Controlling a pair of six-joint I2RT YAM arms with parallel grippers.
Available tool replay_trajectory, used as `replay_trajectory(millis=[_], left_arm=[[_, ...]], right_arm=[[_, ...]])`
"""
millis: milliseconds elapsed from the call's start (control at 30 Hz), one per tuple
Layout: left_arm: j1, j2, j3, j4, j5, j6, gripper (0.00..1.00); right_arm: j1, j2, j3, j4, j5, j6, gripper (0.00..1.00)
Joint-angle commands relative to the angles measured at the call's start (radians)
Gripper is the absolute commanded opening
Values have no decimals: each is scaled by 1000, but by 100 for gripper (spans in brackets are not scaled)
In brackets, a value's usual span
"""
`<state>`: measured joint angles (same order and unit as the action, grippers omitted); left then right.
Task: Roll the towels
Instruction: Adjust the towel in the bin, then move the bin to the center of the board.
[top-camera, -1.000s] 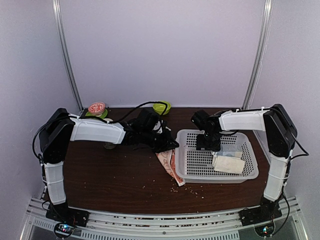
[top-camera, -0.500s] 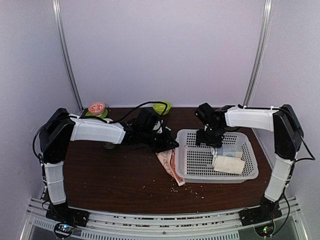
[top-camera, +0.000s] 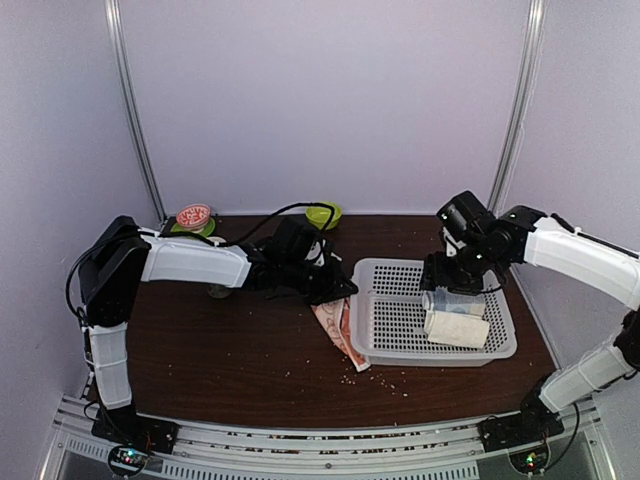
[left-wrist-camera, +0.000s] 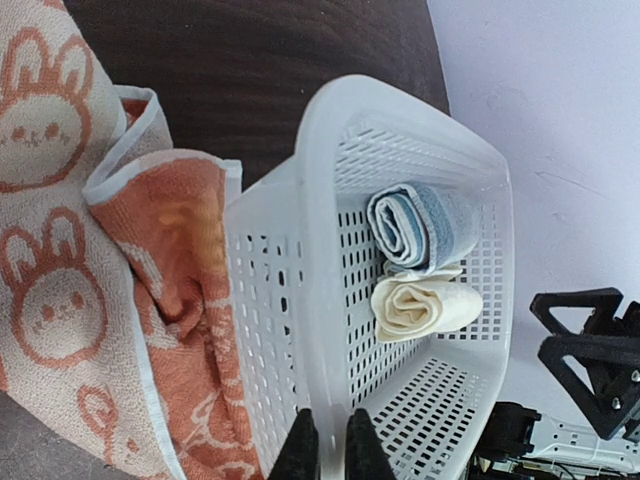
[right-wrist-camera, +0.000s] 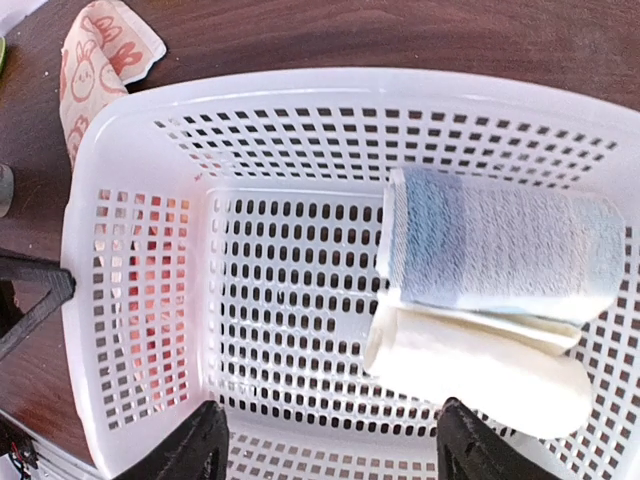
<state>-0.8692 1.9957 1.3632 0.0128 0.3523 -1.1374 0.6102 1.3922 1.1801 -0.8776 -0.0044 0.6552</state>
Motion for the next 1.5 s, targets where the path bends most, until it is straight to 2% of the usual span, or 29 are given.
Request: replay_trajectory(millis=[0, 100, 200, 333, 567, 700, 867, 967, 1100, 1267, 1467], left_arm=[[13, 34, -8, -39, -31, 18, 9], [13, 30, 5, -51, -24, 27, 20], [14, 17, 7, -63, -24, 35, 25], [14, -18, 7, -83, -37, 52, 34], [14, -125, 19, -152, -95, 90, 54], [15, -194, 22, -210, -125, 122, 62], [15, -316, -27, -300, -189, 165, 65], [15, -418, -108, -329, -272, 189, 65], [15, -549, -218, -359, -380, 210, 63], [15, -680, -366, -353, -455, 183, 60], [13, -756, -486, -320, -477, 122, 58]], right_arm=[[3, -139, -82, -29, -40, 7, 72], [3, -215, -153, -15, 19, 37, 73], [-5, -261, -190, -17, 63, 55, 74], [16, -280, -194, 10, -8, 22, 72], [191, -250, -110, -52, 33, -37, 71], [288, -264, -96, -33, 36, -33, 71], [479, -252, -112, -10, 28, -7, 66], [596, -252, -187, 42, 35, 43, 63], [688, -234, -292, 110, 59, 125, 56], [726, -206, -387, 203, 76, 192, 46], [705, -96, -408, 219, 189, 274, 48]])
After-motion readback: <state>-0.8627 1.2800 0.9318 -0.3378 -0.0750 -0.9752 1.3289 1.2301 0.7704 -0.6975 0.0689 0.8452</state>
